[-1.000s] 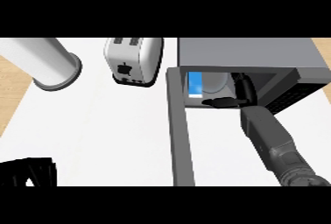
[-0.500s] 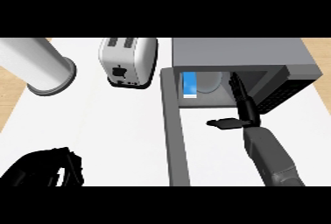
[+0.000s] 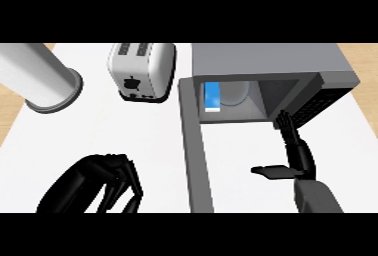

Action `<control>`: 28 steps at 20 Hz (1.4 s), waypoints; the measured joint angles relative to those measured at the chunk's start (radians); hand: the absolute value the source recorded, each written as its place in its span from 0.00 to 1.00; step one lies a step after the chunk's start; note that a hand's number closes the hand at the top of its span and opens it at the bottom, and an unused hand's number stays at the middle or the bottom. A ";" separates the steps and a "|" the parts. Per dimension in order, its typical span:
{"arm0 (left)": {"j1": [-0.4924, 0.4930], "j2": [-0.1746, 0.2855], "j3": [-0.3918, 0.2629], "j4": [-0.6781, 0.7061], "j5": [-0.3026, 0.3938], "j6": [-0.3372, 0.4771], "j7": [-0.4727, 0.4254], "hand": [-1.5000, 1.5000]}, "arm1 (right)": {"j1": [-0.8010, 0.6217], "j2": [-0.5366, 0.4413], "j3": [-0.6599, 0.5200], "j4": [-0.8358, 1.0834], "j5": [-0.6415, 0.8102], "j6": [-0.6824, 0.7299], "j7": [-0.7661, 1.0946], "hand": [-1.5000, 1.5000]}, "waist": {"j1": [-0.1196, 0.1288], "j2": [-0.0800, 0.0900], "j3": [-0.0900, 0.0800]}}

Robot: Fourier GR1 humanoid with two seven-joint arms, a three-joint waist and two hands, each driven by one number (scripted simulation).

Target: Pick up the milk, place it into the microwave and close the microwave

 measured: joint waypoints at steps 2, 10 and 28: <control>-0.058 0.000 -0.037 0.066 -0.045 0.023 -0.019 1.00 | 0.067 -0.011 0.010 -0.077 -0.009 0.019 0.013 0.00 | -0.004 0.002 0.000; -0.174 0.000 -0.240 0.368 -0.206 0.144 -0.165 1.00 | 0.319 -0.064 0.031 -0.408 -0.055 0.095 0.062 0.00 | -0.002 0.006 0.000; -0.526 0.005 -0.634 1.058 0.053 0.735 -0.584 1.00 | 0.573 -0.160 0.042 -0.967 -0.256 0.311 0.231 0.00 | -0.050 0.020 -0.002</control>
